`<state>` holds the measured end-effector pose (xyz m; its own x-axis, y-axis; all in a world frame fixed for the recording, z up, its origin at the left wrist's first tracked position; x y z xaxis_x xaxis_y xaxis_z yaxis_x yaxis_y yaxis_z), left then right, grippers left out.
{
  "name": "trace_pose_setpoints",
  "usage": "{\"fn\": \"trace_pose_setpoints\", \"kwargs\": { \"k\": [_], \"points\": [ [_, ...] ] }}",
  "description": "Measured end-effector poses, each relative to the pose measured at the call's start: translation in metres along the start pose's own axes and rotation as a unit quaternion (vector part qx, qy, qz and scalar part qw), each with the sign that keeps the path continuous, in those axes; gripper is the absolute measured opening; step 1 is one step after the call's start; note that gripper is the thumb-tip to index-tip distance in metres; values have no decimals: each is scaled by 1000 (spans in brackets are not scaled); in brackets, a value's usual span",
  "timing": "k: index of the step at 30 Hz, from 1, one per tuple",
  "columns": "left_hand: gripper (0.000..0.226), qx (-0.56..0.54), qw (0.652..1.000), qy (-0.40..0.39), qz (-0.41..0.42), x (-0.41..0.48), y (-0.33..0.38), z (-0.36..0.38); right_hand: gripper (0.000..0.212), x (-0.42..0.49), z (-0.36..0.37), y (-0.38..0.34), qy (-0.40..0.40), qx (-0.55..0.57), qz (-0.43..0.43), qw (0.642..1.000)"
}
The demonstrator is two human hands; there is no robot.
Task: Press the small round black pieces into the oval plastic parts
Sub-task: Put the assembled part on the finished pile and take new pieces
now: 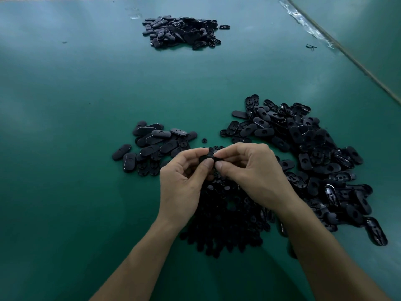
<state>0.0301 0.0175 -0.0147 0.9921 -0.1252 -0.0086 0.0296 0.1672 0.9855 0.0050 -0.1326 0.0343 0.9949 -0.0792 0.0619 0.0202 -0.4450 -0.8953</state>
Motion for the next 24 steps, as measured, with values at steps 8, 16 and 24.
{"fn": "trace_pose_setpoints", "kwargs": {
  "k": [8, 16, 24],
  "points": [
    [25, 10, 1000, -17, -11, 0, 0, 0, 13, -4, 7, 3, 30, 12, 6, 999],
    [30, 17, 1000, -14, -5, 1, 0, -1, 10, -3, 9, 2, 50, 14, 24, 998],
    [25, -19, 1000, -13, -14, 1, 0, -5, 10, -6, 5, -2, 24, 41, 28, 998]
  ]
}}
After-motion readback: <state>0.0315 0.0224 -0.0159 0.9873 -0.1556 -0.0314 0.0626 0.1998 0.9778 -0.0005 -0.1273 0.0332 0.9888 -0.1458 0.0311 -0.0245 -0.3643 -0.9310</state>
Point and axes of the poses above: each hand's wrist, its own x-axis towards the middle knuckle, its own z-axis out of the palm, y = z × x, the point moved 1 cm from there along x, towards the middle knuckle, and after that the axes turned 5 degrees about -z, right-handed, at the moved point
